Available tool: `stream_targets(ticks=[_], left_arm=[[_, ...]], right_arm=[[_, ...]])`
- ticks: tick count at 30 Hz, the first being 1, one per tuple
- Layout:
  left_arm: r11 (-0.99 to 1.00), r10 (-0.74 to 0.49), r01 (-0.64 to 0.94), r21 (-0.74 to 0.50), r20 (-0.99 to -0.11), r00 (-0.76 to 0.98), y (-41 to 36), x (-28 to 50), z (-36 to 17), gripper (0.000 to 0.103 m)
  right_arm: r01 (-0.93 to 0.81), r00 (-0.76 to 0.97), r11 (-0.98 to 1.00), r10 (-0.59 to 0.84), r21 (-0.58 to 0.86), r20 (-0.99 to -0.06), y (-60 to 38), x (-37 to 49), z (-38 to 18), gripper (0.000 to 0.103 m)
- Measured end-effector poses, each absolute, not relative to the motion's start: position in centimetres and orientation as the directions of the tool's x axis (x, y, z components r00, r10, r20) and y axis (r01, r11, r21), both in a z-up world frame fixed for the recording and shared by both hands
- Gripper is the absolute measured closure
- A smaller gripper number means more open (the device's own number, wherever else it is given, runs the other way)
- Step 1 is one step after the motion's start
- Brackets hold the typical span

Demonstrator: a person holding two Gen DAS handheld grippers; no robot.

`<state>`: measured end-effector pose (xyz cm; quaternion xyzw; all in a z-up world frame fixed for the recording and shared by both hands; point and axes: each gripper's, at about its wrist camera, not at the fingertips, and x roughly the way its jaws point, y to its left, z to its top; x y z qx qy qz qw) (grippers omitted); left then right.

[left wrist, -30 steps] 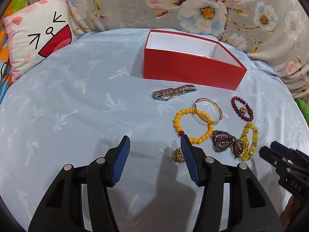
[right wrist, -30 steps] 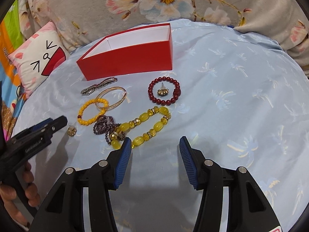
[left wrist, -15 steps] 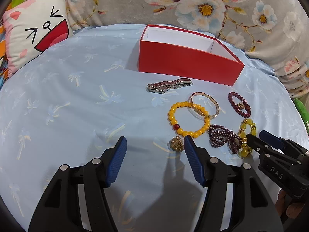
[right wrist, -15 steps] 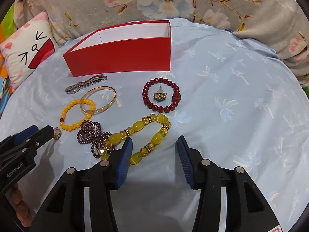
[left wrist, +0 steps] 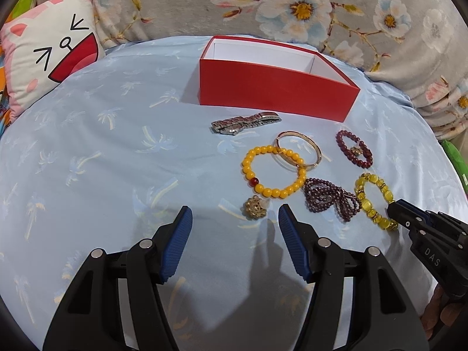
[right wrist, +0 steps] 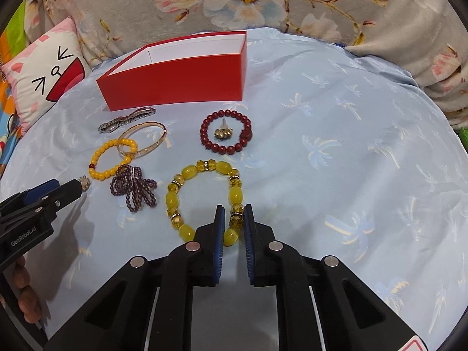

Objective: Organize jewelry
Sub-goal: 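Grasp the dark purple bead bracelet with the left tool while the right tool grasps the yellow bead bracelet, then carry both held bracelets over the red box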

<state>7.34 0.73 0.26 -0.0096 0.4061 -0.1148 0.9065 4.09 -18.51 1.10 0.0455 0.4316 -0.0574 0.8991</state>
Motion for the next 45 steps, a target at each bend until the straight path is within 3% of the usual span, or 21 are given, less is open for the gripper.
stream_targets(ticks=[11,24,31,36,37,39,40,45], left_arm=[[0.972,-0.223,0.201,-0.120,-0.740,0.634,0.4,7.1,0.3,0.045],[0.928,-0.350,0.321,-0.187,-0.732,0.585,-5.4,6.6,1.7,0.045],[0.943,-0.312,0.283,-0.174,-0.759,0.572,-8.4,8.2,1.2,0.045],[0.952,-0.269,0.282,-0.119,-0.767,0.582,-8.7,8.1,0.5,0.065],[0.951,-0.272,0.284,-0.122,-0.766,0.583,-8.6,8.0,0.5,0.075],[0.946,-0.287,0.296,-0.132,-0.765,0.576,-8.3,7.8,0.4,0.084],[0.944,-0.293,0.301,-0.135,-0.765,0.573,-8.2,7.8,0.4,0.093],[0.932,-0.329,0.325,-0.160,-0.750,0.574,-7.2,6.9,1.2,0.094]], right_arm=[[0.162,0.629,0.981,-0.021,0.105,-0.777,-20.0,1.7,0.9,0.095],[0.179,0.647,0.967,0.025,0.183,-0.762,-21.0,0.7,0.9,0.095],[0.177,0.648,0.964,0.036,0.197,-0.761,-21.1,0.5,0.9,0.094],[0.166,0.651,0.966,0.045,0.200,-0.758,-21.0,0.4,1.0,0.094],[0.164,0.652,0.966,0.046,0.200,-0.757,-20.9,0.4,1.0,0.094],[0.159,0.654,0.967,0.048,0.199,-0.755,-20.8,0.3,1.0,0.094],[0.158,0.657,0.967,0.048,0.200,-0.752,-20.7,0.3,1.0,0.094],[0.146,0.664,0.955,0.099,0.258,-0.741,-20.9,0.0,1.3,0.094]])
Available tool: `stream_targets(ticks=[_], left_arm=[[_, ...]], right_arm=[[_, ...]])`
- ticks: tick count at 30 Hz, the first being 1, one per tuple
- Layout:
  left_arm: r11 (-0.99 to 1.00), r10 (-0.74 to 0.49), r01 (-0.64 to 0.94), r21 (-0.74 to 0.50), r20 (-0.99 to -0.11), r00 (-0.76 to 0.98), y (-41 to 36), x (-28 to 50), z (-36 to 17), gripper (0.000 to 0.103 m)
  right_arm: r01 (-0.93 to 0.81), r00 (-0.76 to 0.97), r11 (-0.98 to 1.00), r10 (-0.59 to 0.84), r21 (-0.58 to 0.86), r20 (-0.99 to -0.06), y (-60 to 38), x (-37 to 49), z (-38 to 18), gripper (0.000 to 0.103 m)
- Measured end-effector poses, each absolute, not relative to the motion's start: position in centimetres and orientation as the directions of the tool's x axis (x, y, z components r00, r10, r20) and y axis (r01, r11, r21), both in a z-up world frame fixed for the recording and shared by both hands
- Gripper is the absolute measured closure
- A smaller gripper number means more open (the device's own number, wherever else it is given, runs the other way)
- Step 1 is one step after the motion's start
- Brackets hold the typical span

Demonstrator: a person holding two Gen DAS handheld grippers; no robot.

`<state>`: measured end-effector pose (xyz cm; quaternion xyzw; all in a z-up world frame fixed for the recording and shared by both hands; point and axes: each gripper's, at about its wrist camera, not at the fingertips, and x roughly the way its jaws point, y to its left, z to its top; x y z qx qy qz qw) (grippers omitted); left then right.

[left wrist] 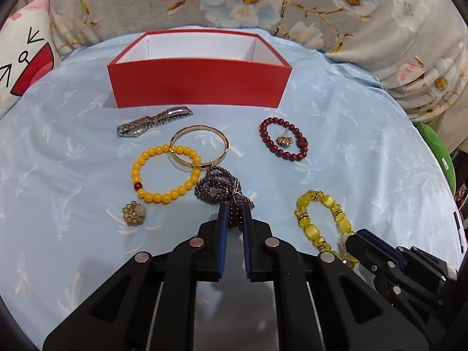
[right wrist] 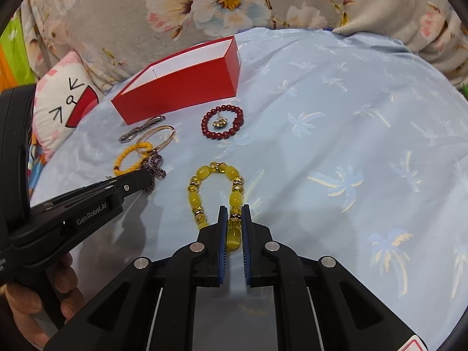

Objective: Organize jewelry
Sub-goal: 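Carry both held bracelets over the red box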

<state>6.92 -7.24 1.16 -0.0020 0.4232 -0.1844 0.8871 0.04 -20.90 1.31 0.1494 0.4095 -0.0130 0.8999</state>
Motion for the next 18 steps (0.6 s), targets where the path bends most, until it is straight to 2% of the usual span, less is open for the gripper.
stream_targets(ticks=[8,9,18], left_arm=[[0.916,-0.383,0.339,-0.214,-0.714,0.586,-5.7,6.2,4.0,0.094],[0.914,-0.391,0.340,-0.223,-0.709,0.587,-5.5,6.3,4.5,0.103],[0.909,-0.407,0.351,-0.227,-0.667,0.624,-3.7,6.5,7.5,0.103]], right_arm=[[0.109,0.705,0.955,0.120,0.274,-0.699,-20.3,-0.1,4.2,0.094],[0.104,0.712,0.955,0.123,0.277,-0.691,-20.2,-0.1,4.8,0.094],[0.086,0.753,0.961,0.111,0.264,-0.649,-20.1,0.5,7.7,0.095]])
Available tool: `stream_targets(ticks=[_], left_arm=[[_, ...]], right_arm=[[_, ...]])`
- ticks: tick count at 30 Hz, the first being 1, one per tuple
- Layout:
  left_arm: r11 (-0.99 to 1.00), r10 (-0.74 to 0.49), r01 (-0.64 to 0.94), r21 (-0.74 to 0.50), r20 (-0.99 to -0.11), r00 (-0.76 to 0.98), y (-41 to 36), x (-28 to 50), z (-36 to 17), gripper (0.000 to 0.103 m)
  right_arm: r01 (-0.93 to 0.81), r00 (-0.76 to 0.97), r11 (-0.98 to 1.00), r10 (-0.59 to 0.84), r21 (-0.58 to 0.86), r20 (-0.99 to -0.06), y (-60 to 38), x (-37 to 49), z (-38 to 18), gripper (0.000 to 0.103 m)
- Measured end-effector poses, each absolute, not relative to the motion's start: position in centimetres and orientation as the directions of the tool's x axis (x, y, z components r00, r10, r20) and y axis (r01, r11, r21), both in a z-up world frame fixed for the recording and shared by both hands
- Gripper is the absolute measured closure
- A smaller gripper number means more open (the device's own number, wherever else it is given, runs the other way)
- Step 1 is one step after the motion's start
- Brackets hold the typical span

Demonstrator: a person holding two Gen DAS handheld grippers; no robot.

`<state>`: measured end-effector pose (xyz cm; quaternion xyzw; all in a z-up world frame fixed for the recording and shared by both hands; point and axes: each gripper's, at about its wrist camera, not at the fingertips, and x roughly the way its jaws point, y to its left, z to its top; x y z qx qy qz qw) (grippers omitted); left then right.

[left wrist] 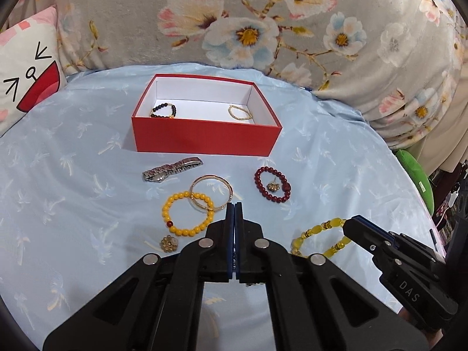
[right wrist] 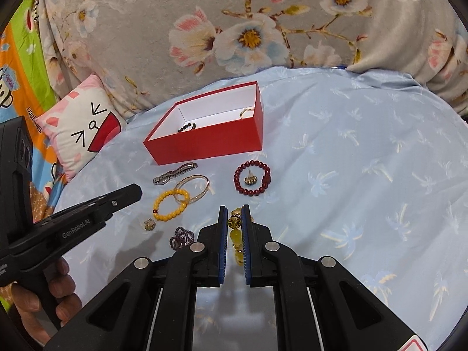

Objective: Organize jewelry
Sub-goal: 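Carry both held bracelets over the red box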

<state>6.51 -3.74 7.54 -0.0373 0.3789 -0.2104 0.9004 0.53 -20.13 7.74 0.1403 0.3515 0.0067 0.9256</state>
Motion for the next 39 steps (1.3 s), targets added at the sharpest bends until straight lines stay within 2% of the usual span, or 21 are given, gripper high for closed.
stream_targets(ticks=[3,5,7,9,14,16,17,19,24,33,36,39], left_arm=[[0.905,-0.413,0.353,-0.237,-0.690,0.595,-3.6,6.1,6.6,0.102],[0.904,-0.408,0.360,-0.230,-0.713,0.571,-4.1,5.5,5.5,0.092],[0.902,-0.410,0.364,-0.233,-0.728,0.549,-4.9,4.9,4.4,0.057],[0.898,-0.412,0.374,-0.232,-0.739,0.533,-6.0,4.2,3.4,0.052],[0.905,-0.382,0.372,-0.206,-0.780,0.496,-7.9,4.4,1.2,0.054],[0.909,-0.370,0.364,-0.202,-0.794,0.483,-8.1,4.8,0.5,0.072],[0.915,-0.356,0.357,-0.186,-0.789,0.500,-8.0,4.7,0.4,0.077],[0.916,-0.354,0.353,-0.189,-0.793,0.496,-7.7,5.0,0.3,0.092],[0.908,-0.388,0.350,-0.232,-0.781,0.489,-6.6,5.3,0.8,0.094],[0.883,-0.454,0.376,-0.282,-0.717,0.528,-4.8,5.9,5.6,0.094],[0.881,-0.460,0.378,-0.282,-0.692,0.556,-4.1,6.7,7.4,0.100],[0.883,-0.460,0.377,-0.278,-0.671,0.582,-3.4,7.6,8.9,0.100]], right_arm=[[0.090,0.748,0.961,0.109,0.262,-0.654,-20.1,0.3,7.4,0.095],[0.096,0.739,0.961,0.105,0.258,-0.665,-20.1,0.1,6.9,0.094],[0.101,0.727,0.961,0.106,0.259,-0.678,-20.1,-0.1,6.3,0.094],[0.107,0.719,0.960,0.105,0.259,-0.687,-20.2,-0.3,5.8,0.094],[0.124,0.712,0.956,0.102,0.267,-0.695,-20.7,-0.8,5.3,0.094],[0.124,0.710,0.955,0.104,0.269,-0.697,-20.8,-0.8,5.2,0.094],[0.124,0.708,0.955,0.105,0.270,-0.698,-20.8,-0.7,5.1,0.094],[0.121,0.706,0.954,0.112,0.274,-0.699,-20.8,-0.7,5.0,0.094],[0.105,0.708,0.954,0.127,0.281,-0.694,-20.5,-0.5,5.2,0.094],[0.061,0.748,0.958,0.141,0.279,-0.648,-20.2,0.4,8.2,0.094],[0.038,0.768,0.959,0.151,0.280,-0.622,-20.2,1.1,9.9,0.094],[0.023,0.787,0.963,0.147,0.267,-0.600,-20.1,1.9,11.4,0.094]])
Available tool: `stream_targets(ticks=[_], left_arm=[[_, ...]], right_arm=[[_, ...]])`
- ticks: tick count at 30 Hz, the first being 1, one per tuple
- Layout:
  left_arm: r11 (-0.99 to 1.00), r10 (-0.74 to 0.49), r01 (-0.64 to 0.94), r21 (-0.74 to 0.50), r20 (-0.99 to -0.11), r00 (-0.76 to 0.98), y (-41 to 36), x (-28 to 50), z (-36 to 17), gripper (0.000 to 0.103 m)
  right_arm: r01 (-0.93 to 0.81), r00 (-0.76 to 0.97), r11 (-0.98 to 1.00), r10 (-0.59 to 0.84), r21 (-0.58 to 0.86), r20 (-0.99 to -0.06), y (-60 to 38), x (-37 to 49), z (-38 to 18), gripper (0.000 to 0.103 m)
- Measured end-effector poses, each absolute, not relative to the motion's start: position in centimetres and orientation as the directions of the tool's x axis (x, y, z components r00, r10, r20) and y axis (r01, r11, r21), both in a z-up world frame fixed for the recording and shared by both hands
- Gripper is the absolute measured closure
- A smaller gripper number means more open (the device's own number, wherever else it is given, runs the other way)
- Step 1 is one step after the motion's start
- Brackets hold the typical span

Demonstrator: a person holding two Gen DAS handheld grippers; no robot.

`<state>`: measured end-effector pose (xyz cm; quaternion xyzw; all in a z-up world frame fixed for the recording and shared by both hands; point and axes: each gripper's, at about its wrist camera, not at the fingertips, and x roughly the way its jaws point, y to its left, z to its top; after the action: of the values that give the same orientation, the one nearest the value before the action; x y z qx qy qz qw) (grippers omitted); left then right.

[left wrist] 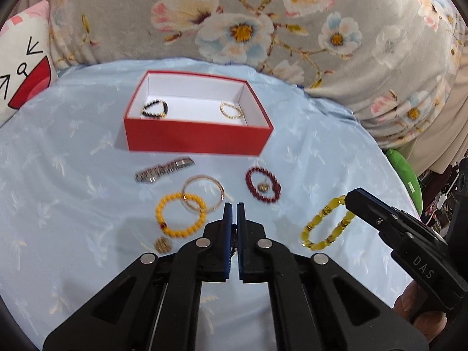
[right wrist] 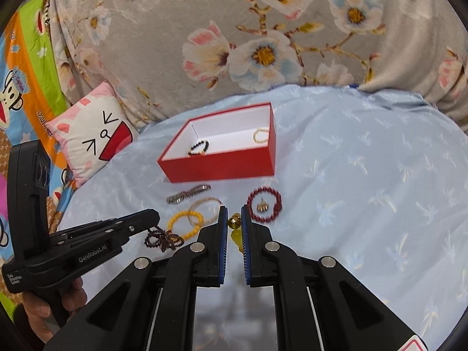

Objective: Organize jewelry
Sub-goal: 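Carry both held bracelets over the red box, then open both tools to drop the bracelets into the red box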

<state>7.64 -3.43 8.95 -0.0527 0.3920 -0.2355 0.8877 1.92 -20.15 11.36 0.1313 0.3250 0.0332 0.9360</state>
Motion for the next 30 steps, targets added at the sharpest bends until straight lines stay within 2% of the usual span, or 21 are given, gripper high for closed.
stream_targets(ticks=[8,18,23,30], left_arm=[[0.892,-0.442,0.383,-0.239,-0.633,0.635,-2.2,10.3,11.9,0.100],[0.892,-0.439,0.390,-0.226,-0.634,0.637,-2.2,17.7,14.7,0.100],[0.901,-0.425,0.363,-0.239,-0.653,0.626,-2.4,22.5,14.3,0.100],[0.903,-0.421,0.336,-0.268,-0.708,0.567,-3.4,27.1,10.7,0.100]], right_arm=[[-0.008,0.820,0.969,0.148,0.248,-0.552,-20.2,4.8,14.3,0.095],[-0.055,0.847,0.972,0.165,0.227,-0.505,-20.5,12.1,18.5,0.095],[-0.061,0.830,0.969,0.183,0.241,-0.527,-20.8,16.9,18.0,0.095],[-0.034,0.773,0.968,0.182,0.247,-0.607,-21.0,21.6,13.4,0.095]])
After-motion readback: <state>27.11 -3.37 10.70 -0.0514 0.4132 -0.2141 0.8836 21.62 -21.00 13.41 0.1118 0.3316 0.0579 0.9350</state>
